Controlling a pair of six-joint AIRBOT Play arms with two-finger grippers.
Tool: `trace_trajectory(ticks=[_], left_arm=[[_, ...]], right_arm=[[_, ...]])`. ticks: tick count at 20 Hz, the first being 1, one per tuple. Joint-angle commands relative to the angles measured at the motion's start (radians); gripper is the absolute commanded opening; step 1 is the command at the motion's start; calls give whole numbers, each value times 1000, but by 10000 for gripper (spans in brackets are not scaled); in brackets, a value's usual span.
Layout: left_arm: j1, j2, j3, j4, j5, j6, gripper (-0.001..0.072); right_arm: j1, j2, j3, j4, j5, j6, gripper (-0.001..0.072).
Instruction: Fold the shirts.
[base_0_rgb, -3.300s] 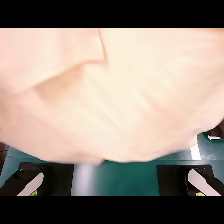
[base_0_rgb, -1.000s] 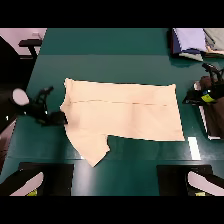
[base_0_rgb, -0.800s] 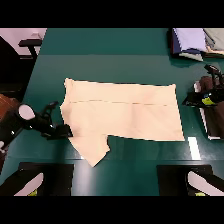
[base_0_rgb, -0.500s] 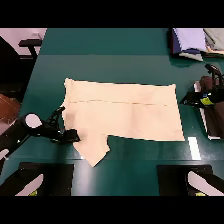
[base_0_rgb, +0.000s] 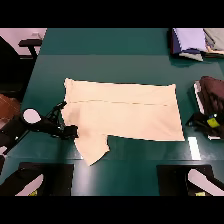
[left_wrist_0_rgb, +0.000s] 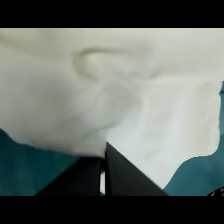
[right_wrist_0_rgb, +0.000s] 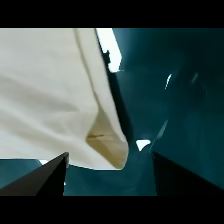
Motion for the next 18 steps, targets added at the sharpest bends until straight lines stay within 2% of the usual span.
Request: trace_trajectory(ticks=[1, 2, 5, 8, 10, 11, 15, 18], left_arm=[[0, 1, 48, 4, -19, 10, 24], [0, 1, 49, 4, -21, 10, 24], [0, 0, 49, 5, -24, 9, 25], [0, 0, 49, 5, -34, 15, 25], [0, 1, 57, 26, -72, 25, 23], [0, 2, 70, 54, -114, 25, 22], [0, 167, 77, 140, -235, -13, 22], [0, 285, 80, 125, -384, -24, 22]], right_arm=[[-132, -3, -165, 88, -18, -50, 587], [-132, -3, -201, 104, -46, -53, 550], [-82, -3, -254, 152, -137, -53, 550], [-2, -5, -230, 150, -187, -53, 322], [40, -4, -195, 141, -185, -53, 97], [52, -4, -175, 135, -161, -53, 33], [62, 84, -117, 3, 15, -53, 21], [60, 236, -104, -106, 135, -53, 21]])
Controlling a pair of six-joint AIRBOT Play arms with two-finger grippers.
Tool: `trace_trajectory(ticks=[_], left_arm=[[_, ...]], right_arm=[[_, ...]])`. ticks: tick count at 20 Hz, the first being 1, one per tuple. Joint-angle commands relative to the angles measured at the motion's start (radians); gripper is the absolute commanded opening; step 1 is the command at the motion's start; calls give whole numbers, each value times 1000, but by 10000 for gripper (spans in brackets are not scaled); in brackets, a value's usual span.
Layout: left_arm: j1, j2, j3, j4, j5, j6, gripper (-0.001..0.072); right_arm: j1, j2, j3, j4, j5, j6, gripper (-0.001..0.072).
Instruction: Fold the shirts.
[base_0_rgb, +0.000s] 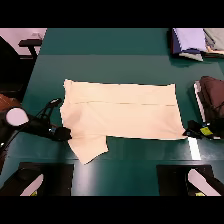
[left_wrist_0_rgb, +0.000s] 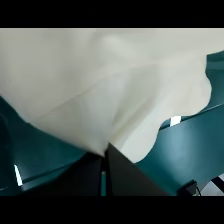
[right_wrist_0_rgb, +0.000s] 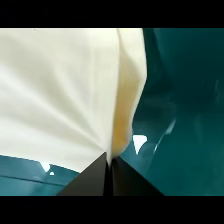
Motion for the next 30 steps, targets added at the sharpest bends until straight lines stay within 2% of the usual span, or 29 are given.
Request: trace_trajectory(ticks=[1, 3, 6, 10, 14, 18, 21, 22, 23, 24, 26, 27, 28, 29, 30], left_arm=[[0, 112, 14, 14, -175, -33, 22], [0, 107, 48, 16, -176, -36, 22], [0, 56, 113, 52, -37, -19, 22], [0, -162, 246, 85, 164, 78, 24], [0, -438, 430, 122, 311, 126, 25], [0, -606, 547, 163, 417, 125, 26], [0, -639, 559, 162, 481, 108, 27], [0, -638, 560, 162, 486, 94, 47], [0, -638, 564, 161, 483, 90, 305], [0, -636, 573, 159, 472, 89, 562], [0, -633, 609, 159, 410, 89, 481], [0, -633, 631, 158, 370, 89, 481], [0, -633, 648, 149, 328, 89, 480], [0, -633, 652, 123, 300, 89, 480], [0, -635, 652, 91, 285, 89, 478]], right_arm=[[6, 150, 21, -117, 141, 5, 20], [8, 209, 23, -114, 139, 16, 20], [51, 177, 90, -114, 86, 40, 20], [162, -39, 283, -105, -8, 62, 20], [204, -312, 519, 33, -65, 62, 20], [205, -522, 700, 113, -84, 61, 21], [205, -614, 776, 124, -82, 61, 23], [205, -635, 793, 128, -80, 50, 75], [196, -648, 805, 159, -78, 17, 261], [181, -650, 805, 203, -74, -20, 320], [130, -650, 804, 278, -15, -98, 323], [99, -643, 790, 277, 19, -118, 387], [71, -629, 756, 277, 30, -139, 418], [34, -614, 711, 277, 27, -154, 419], [1, -602, 663, 278, 17, -168, 479]])
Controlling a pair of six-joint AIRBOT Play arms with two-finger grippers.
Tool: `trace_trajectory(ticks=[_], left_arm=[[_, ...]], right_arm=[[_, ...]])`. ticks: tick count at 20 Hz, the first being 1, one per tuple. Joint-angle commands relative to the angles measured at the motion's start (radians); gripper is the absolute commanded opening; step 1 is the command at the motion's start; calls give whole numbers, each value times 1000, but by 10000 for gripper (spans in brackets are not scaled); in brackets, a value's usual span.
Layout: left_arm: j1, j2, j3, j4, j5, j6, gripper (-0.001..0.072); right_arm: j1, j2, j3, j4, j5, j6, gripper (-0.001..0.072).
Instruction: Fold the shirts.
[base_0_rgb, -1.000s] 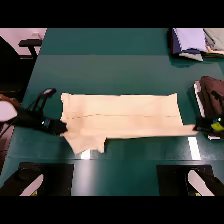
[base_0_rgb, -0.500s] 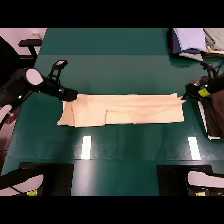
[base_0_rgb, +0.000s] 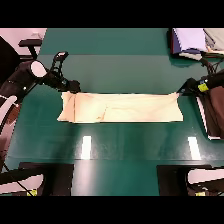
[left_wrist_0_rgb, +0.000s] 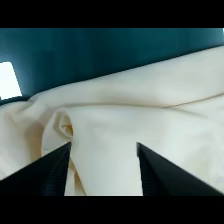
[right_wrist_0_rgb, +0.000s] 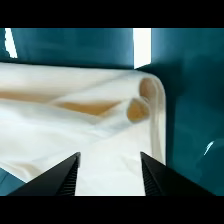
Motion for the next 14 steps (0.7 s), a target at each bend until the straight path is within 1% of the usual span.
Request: trace_trajectory(ticks=[1, 2, 4, 6, 7, 9, 10, 11, 12, 13, 14], left_arm=[[0, -5, 25, -92, -78, 0, 278], [-2, -4, 25, -133, -75, 11, 20], [-17, -5, 25, -209, -50, 30, 25], [-56, -6, 25, -226, 1, 29, 25], [-84, -11, 25, -227, 31, 21, 25], [-145, -32, 25, -228, 74, -22, 25], [-175, -46, 25, -231, 82, -30, 25], [-203, -66, 25, -235, 89, -31, 25], [-226, -84, 26, -244, 97, -30, 25], [-247, -104, 27, -262, 111, -31, 24], [-265, -126, 35, -279, 118, -30, 24]], right_arm=[[-110, 23, -117, 35, 11, -74, 558], [-139, 23, -155, 37, -2, -74, 564], [-178, 20, -228, 39, -37, -97, 564], [-183, 14, -287, 83, -56, -145, 556], [-174, 0, -299, 113, -56, -148, 555], [-135, -43, -312, 158, -62, -148, 553], [-111, -63, -309, 175, -74, -150, 495], [-81, -77, -306, 195, -93, -168, 385], [-61, -79, -304, 209, -113, -175, 300], [-44, -75, -301, 219, -126, -177, 150], [-30, -64, -288, 218, -127, -188, 21]])
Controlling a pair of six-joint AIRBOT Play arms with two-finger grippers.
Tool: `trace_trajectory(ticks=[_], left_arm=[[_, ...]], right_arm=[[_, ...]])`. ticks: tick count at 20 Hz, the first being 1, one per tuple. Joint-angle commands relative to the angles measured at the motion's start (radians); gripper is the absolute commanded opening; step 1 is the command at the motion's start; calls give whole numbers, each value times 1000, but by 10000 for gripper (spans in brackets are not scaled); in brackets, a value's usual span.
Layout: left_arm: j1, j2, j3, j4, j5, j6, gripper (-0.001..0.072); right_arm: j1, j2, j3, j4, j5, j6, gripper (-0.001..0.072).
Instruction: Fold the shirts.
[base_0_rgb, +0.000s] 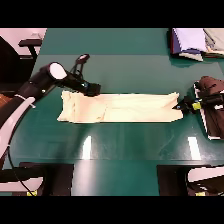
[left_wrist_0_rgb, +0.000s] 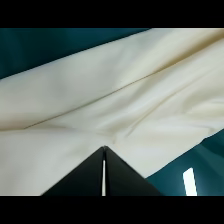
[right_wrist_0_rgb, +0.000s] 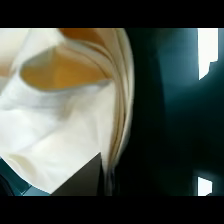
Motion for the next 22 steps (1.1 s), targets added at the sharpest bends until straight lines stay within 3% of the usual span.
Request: trace_trajectory(ticks=[1, 5, 10, 19, 22], left_arm=[[-76, -76, 26, -55, 38, -10, 24], [-133, -211, 148, -68, 42, -11, 24], [-200, -370, 297, -95, 56, -10, 24], [-225, -478, 356, -56, 39, -63, 24], [-195, -474, 446, -45, -63, -60, 24]], right_arm=[[51, 12, 24, 43, -30, -33, 20], [82, 142, 162, 61, 53, 13, 20], [204, 280, 331, 215, 87, 88, 20], [491, 296, 542, 254, 56, 155, 20], [544, 296, 574, 253, 24, 154, 20]])
